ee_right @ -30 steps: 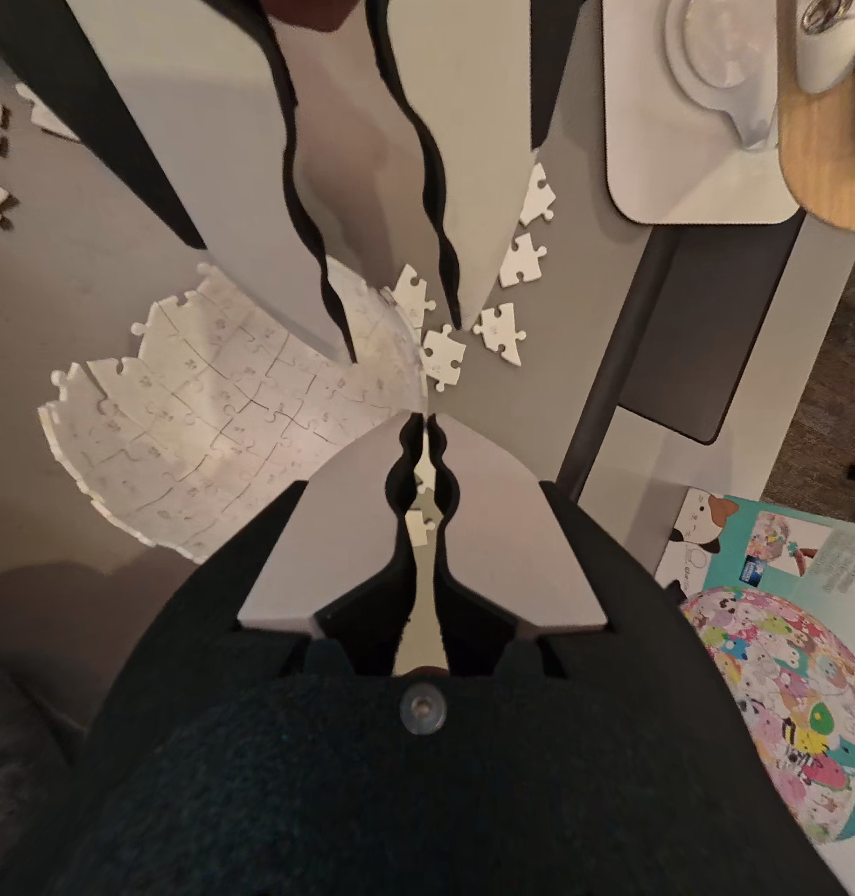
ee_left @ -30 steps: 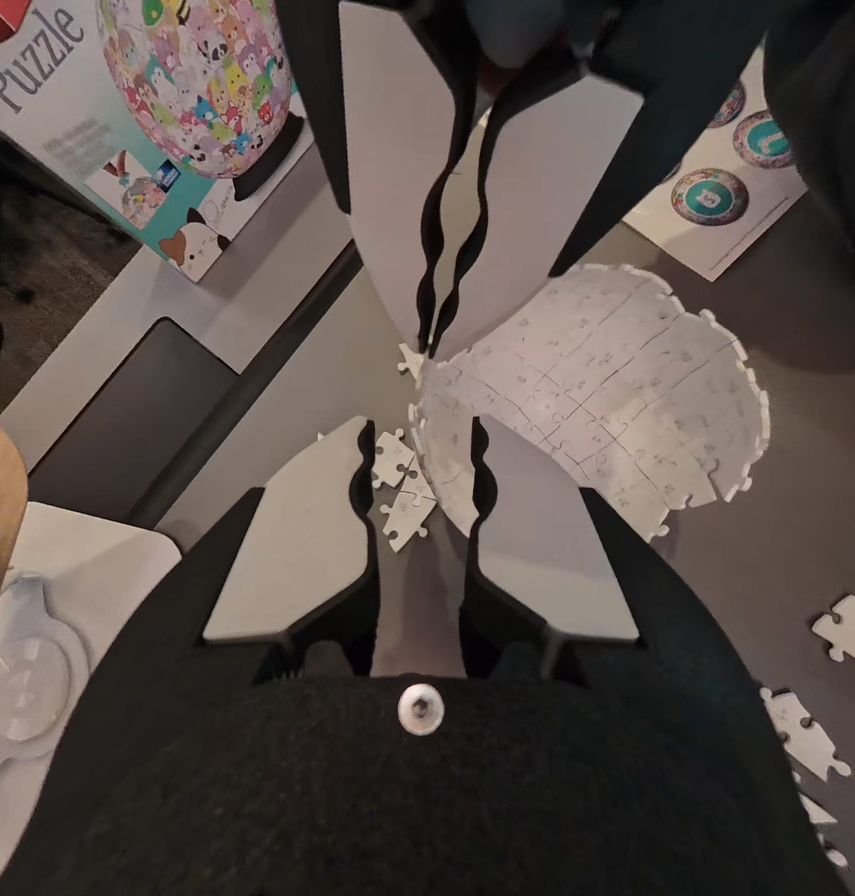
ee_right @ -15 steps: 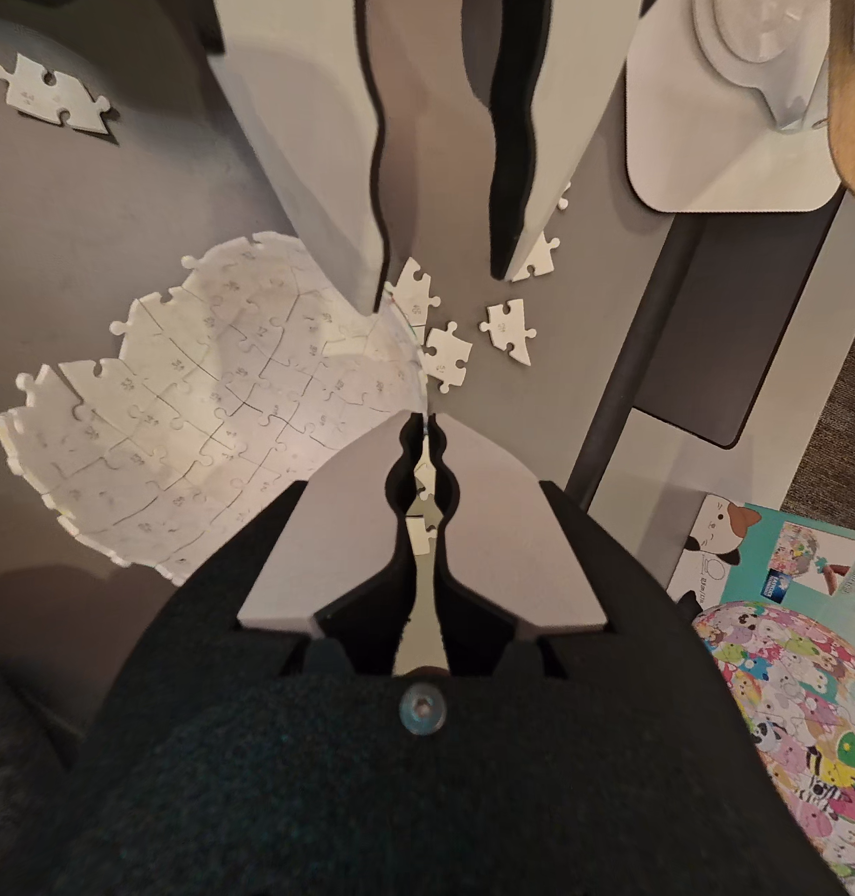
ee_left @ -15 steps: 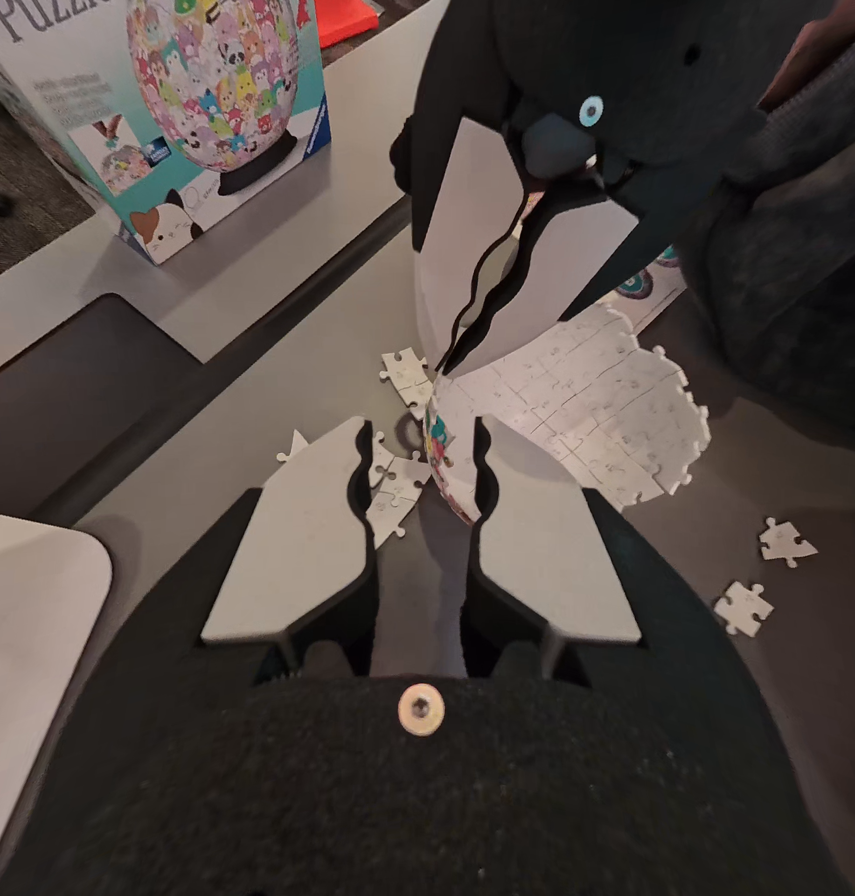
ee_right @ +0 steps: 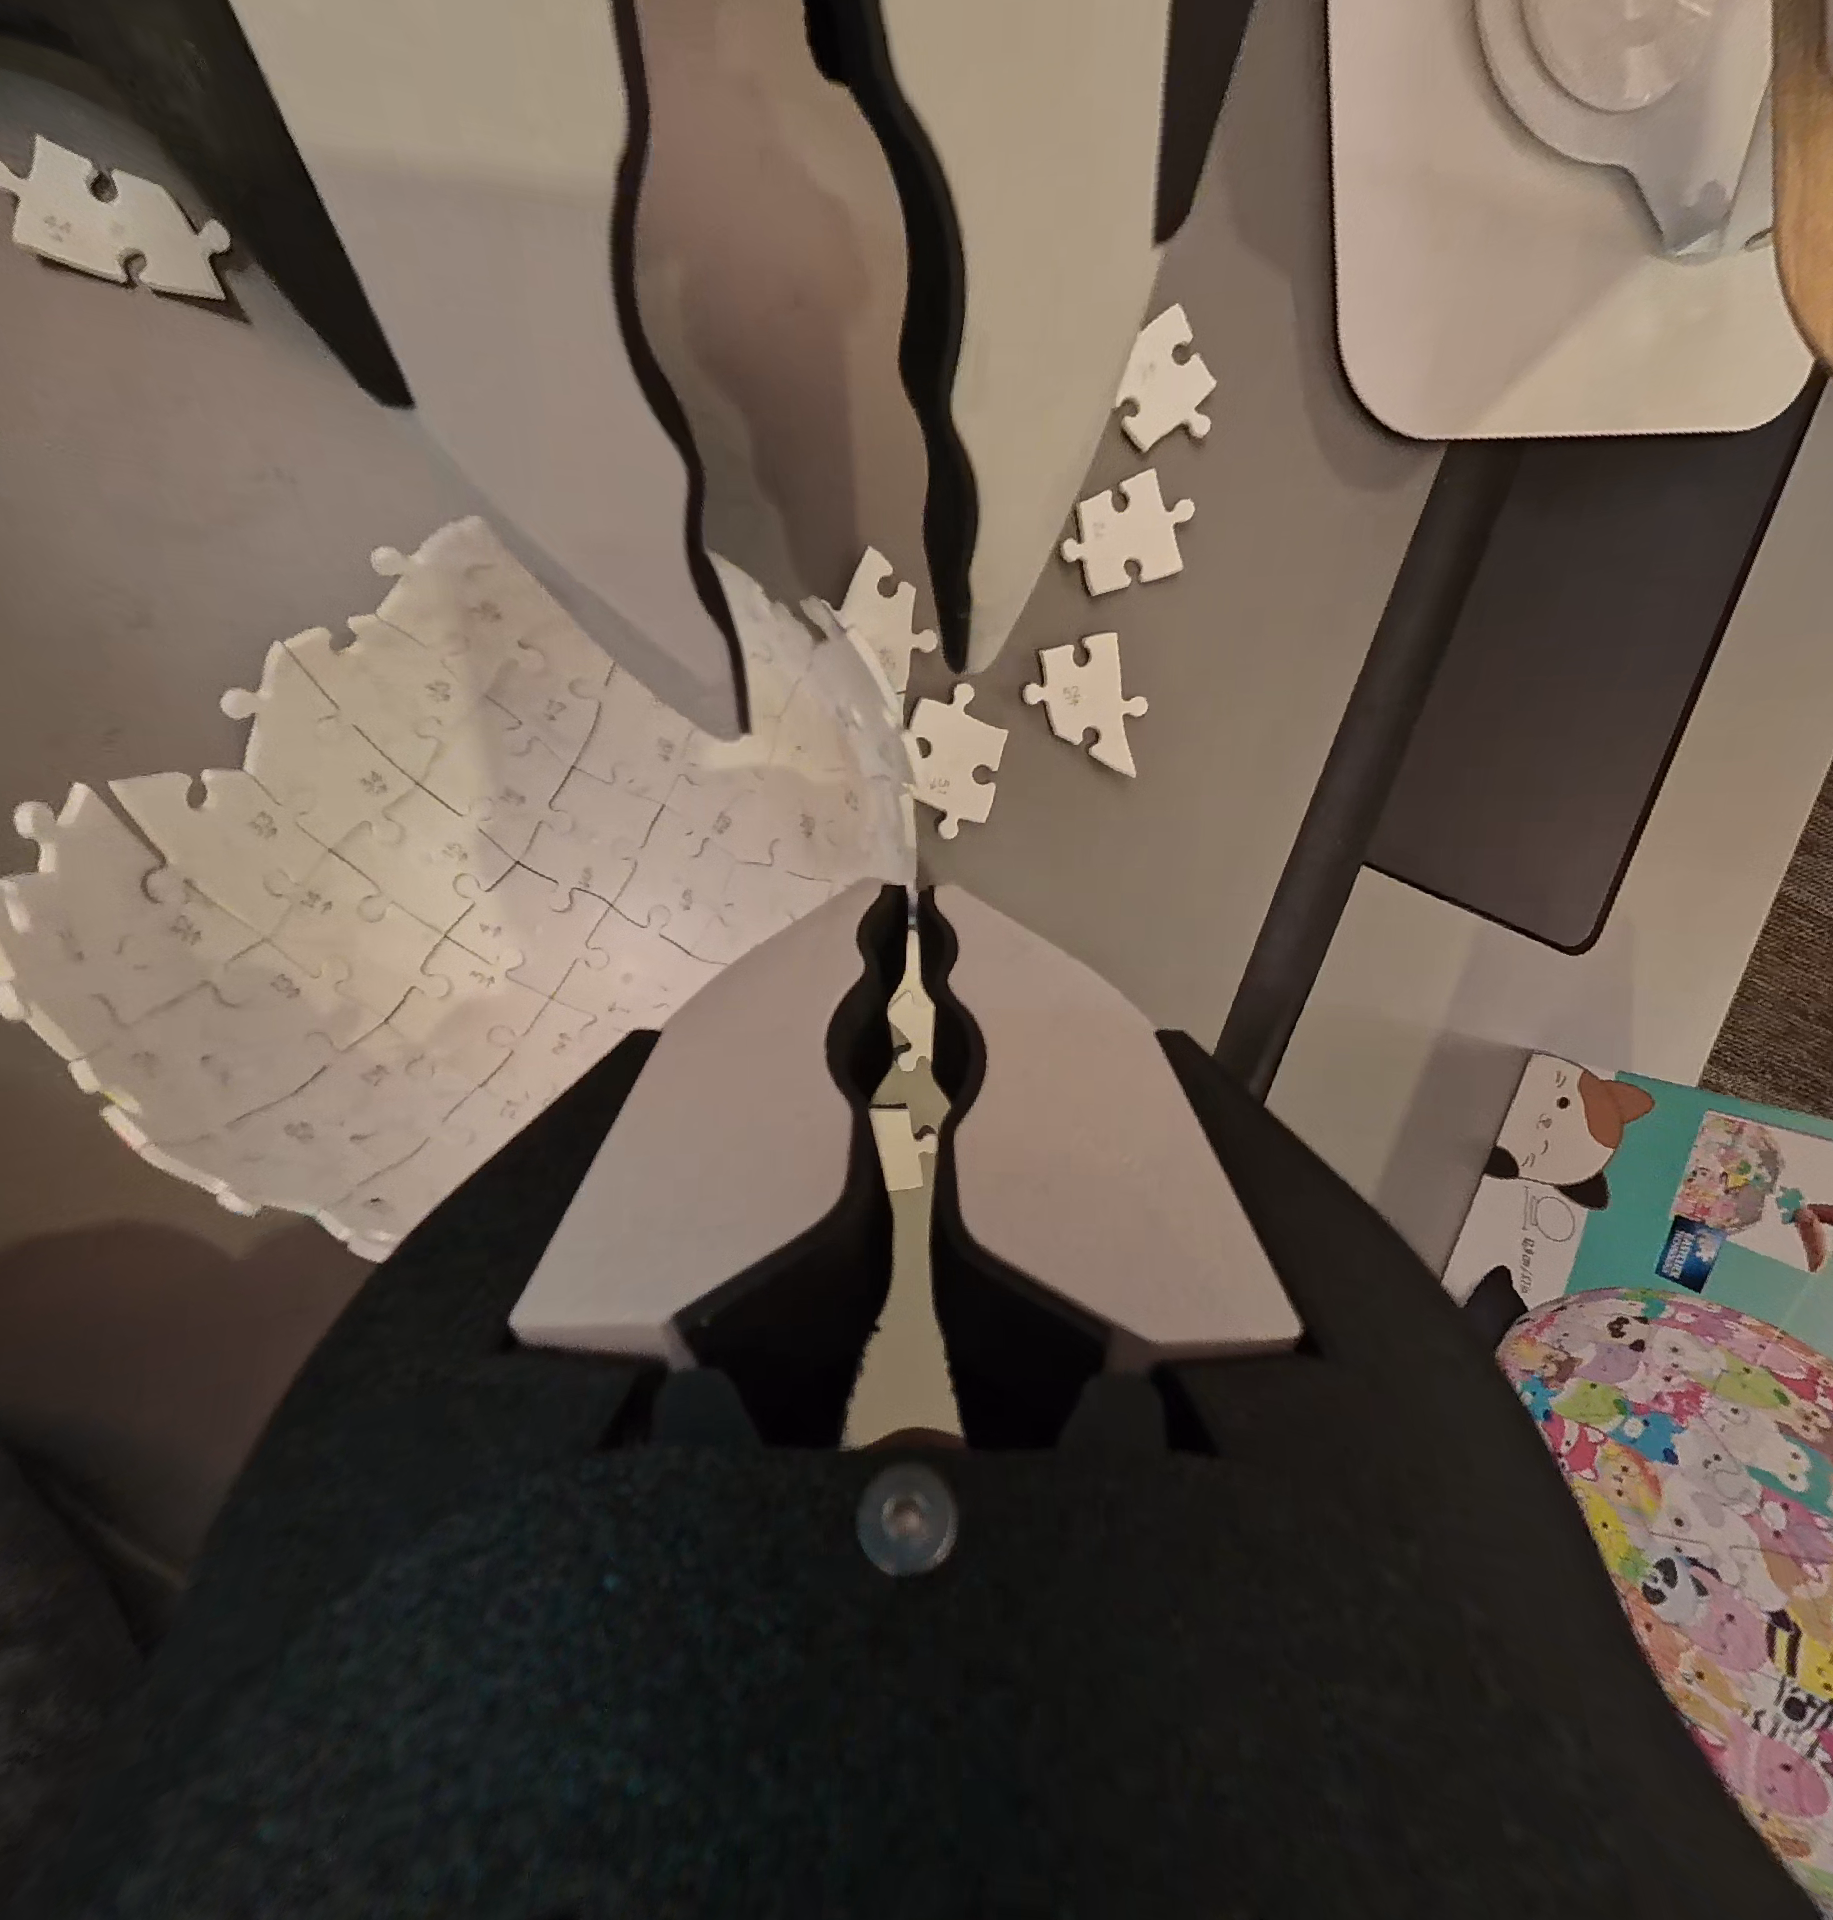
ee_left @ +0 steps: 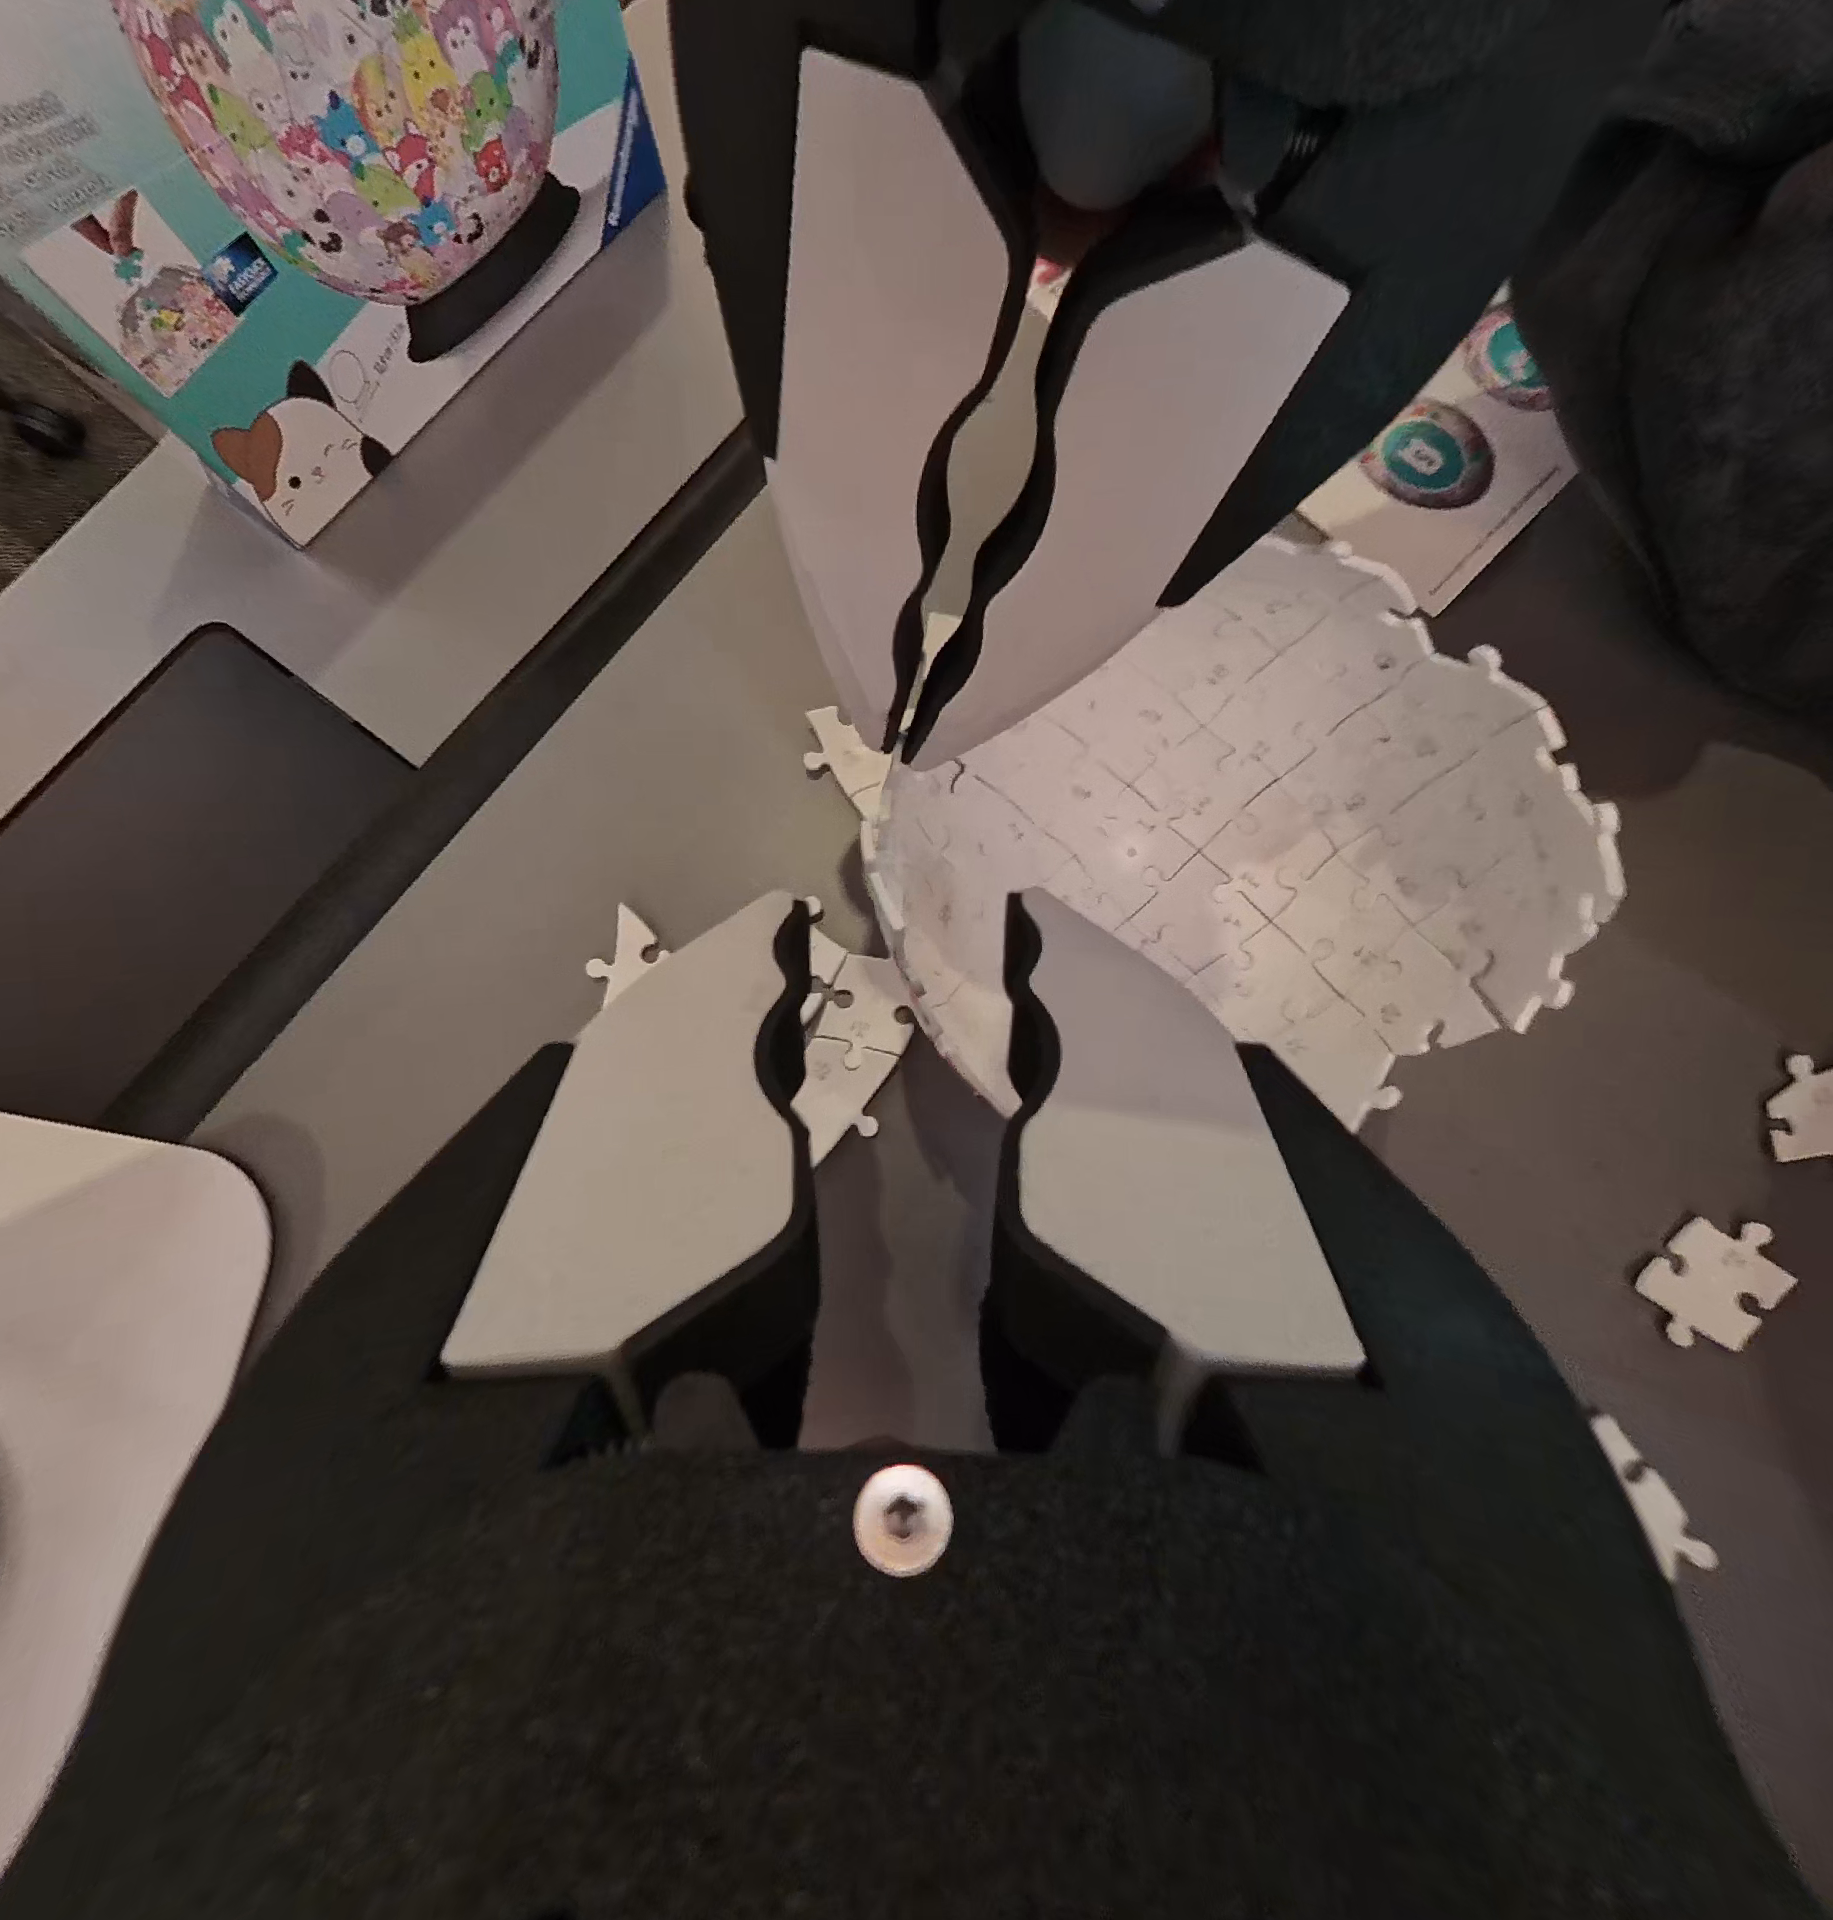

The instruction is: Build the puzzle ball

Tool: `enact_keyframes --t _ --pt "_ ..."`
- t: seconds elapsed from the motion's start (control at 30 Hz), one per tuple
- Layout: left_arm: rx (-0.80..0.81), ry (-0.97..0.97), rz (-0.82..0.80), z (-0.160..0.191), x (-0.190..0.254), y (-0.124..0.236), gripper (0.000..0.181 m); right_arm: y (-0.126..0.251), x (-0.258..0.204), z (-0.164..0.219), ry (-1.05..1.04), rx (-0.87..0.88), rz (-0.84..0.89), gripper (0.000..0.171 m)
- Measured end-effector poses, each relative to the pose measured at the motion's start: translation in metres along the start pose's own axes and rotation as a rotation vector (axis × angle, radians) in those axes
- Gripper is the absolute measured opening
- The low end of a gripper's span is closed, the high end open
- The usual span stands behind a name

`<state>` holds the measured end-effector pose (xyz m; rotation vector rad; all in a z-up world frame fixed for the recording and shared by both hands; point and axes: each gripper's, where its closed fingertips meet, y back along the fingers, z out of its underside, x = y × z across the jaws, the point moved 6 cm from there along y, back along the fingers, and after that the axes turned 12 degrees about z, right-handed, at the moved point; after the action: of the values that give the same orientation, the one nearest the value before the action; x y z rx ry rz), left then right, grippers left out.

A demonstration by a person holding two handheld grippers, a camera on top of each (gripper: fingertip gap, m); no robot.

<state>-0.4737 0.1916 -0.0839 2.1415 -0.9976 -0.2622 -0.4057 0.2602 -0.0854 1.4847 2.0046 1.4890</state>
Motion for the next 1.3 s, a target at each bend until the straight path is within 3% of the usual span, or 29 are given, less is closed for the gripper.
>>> enact_keyframes --t 0.27,1.3 --pt "-0.056 -0.102 -0.097 -0.0003 0.0036 -0.0032 0.005 -0.0005 0.0002 -0.0002 -0.003 0.001 -0.004 0.002" --pt "-0.097 -0.135 -0.155 -0.0011 0.0056 -0.005 0.005 -0.0062 -0.0051 -0.001 0.029 -0.019 0.095 0.002"
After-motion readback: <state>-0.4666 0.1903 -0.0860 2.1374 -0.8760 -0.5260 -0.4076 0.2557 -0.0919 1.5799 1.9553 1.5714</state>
